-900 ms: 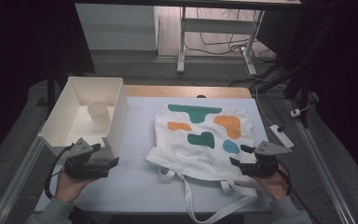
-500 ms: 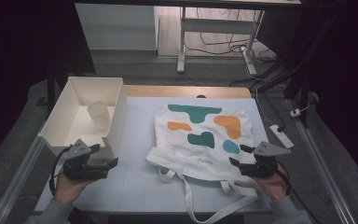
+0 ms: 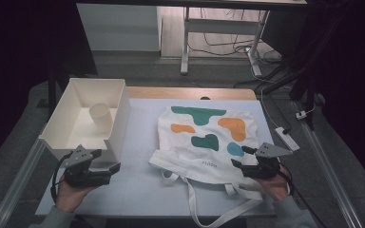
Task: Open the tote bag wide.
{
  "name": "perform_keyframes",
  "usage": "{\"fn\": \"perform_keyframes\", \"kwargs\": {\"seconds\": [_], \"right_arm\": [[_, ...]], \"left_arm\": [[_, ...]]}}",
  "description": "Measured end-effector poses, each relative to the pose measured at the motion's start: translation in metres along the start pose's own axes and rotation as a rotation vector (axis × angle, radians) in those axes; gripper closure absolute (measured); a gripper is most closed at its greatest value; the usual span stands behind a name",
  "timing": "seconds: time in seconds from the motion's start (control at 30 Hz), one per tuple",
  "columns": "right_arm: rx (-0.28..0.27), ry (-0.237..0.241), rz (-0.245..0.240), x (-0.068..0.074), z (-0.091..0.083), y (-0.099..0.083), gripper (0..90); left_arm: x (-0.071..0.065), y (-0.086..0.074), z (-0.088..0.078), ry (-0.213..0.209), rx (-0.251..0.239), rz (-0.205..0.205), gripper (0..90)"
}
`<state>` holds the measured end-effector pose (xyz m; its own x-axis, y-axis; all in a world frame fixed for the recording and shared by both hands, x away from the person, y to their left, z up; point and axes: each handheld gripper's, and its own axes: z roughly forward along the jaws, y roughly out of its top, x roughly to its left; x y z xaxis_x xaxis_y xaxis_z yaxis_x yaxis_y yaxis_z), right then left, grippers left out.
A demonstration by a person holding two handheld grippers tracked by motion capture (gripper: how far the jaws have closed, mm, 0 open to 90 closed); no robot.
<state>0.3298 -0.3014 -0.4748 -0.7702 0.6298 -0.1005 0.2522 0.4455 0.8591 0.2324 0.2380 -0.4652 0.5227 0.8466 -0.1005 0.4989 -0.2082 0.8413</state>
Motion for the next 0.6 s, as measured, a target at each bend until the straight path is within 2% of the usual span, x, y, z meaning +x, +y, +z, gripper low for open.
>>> {"fn": "perform_keyframes", "kwargs": {"seconds": [0.2, 0.23, 0.3, 0.43, 0.6], "right_arm": [[0.013, 0.014, 0.0, 0.002, 0.005, -0.001, 32.2], [0.013, 0.013, -0.002, 0.002, 0.005, -0.001, 32.1], [0.011, 0.014, 0.002, 0.002, 0.004, -0.002, 32.2], [0.012, 0.018, 0.008, 0.002, 0.005, -0.003, 32.2], [0.011, 0.033, 0.019, 0.003, 0.007, -0.003, 32.2]], "left_arm": [[-0.021, 0.007, -0.012, -0.025, -0.049, 0.057, 12.8], [-0.021, 0.007, -0.012, -0.025, -0.049, 0.057, 13.1], [-0.031, 0.011, -0.015, -0.045, -0.063, 0.08, 13.3], [-0.041, 0.015, -0.011, -0.069, -0.059, 0.105, 13.6], [-0.049, 0.016, 0.005, -0.103, -0.026, 0.127, 14.0]]}}
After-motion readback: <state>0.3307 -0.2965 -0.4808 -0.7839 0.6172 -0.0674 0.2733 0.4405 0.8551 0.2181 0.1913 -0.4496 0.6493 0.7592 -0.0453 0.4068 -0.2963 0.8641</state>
